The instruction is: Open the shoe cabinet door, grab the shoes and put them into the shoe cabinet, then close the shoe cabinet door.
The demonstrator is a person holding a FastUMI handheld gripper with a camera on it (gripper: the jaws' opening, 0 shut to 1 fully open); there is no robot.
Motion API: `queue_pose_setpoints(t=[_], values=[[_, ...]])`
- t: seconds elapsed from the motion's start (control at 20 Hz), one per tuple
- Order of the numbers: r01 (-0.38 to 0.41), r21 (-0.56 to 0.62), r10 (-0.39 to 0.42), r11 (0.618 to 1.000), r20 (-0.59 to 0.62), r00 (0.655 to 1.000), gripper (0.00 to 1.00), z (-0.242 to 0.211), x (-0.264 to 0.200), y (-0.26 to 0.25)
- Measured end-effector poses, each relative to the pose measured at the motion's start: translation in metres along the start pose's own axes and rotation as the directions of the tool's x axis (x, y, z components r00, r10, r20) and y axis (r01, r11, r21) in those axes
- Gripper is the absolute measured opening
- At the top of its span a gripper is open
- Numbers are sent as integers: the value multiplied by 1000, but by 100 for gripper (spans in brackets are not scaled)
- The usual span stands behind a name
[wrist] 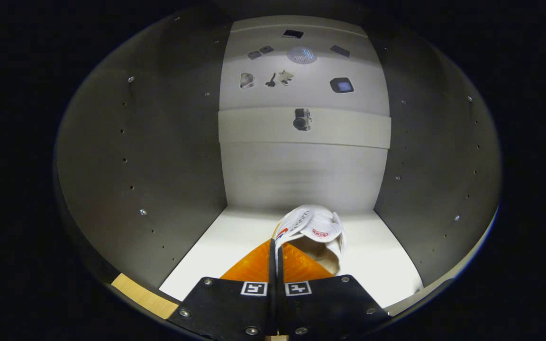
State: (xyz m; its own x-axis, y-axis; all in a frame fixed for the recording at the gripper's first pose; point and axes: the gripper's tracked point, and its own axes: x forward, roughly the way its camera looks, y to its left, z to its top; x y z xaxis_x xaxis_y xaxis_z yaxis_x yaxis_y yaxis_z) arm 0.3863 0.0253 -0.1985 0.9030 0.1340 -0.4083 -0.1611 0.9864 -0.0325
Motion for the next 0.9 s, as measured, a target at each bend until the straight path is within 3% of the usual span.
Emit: queue_pose_setpoints(t=[0.15,0.3,0.6,0.9], values=[[-12,7,12,1000,-8,1000,5,-2,2,8],[-11,-8,11,1000,4,1000,37,-3,0,14],[2,3,-2,1000,15,1000,76,-2,-6,21],[17,36,-18,999,42,999,83,9,-12,22]])
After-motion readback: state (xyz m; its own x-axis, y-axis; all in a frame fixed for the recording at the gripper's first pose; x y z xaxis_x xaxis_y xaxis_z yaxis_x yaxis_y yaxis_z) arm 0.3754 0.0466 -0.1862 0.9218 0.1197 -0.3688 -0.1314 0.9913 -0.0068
